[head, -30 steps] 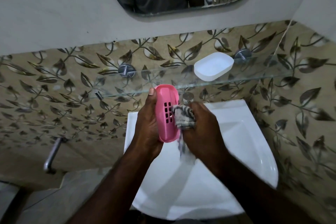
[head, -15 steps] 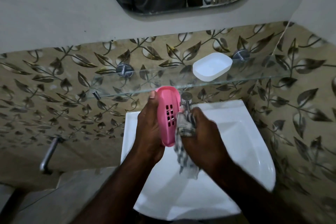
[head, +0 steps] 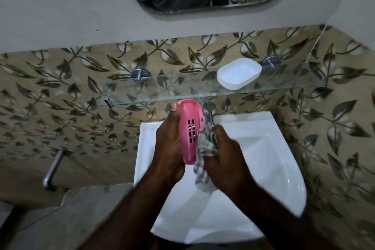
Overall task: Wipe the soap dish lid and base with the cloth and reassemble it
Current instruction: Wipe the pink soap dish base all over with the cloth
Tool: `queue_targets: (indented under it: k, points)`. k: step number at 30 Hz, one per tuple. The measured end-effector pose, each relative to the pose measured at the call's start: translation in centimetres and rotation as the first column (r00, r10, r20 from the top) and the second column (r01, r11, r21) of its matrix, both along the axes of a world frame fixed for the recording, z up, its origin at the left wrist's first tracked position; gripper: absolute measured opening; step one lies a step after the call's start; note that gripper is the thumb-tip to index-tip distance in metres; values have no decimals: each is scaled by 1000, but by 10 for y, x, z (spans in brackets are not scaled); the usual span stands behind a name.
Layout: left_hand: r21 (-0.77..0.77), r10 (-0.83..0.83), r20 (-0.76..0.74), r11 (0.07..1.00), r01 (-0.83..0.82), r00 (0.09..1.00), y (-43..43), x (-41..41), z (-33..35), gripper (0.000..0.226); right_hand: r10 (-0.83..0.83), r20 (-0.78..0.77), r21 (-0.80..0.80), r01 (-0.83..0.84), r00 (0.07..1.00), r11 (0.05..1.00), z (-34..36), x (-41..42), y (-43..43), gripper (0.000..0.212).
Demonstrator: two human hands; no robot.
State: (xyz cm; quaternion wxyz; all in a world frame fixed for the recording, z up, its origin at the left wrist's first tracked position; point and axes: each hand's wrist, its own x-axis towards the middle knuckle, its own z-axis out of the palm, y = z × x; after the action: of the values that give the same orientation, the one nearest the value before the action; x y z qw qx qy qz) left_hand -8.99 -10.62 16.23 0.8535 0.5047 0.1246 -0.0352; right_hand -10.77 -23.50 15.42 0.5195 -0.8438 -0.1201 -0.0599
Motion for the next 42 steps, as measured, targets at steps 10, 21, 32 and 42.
queue_targets:
  k: [10,21,32,42]
  points:
    - [-117,-83,-10,990,82,996,-13,-5,-5,88,-72,194,-31,80,978,996,27,27,11,12]
    - [-129,-116,-60,986,108,991,-10,-7,-1,79,-98,176,-85,114,979,990,18,44,1,34]
    - [3,-108,-52,994,108,993,-15,-3,-2,69,-10,323,-160,65,946,985,16,42,0,32]
    - [219,-21,-22,975,25,1000,-22,-6,-8,67,-142,-138,50,150,980,987,-13,29,-5,19]
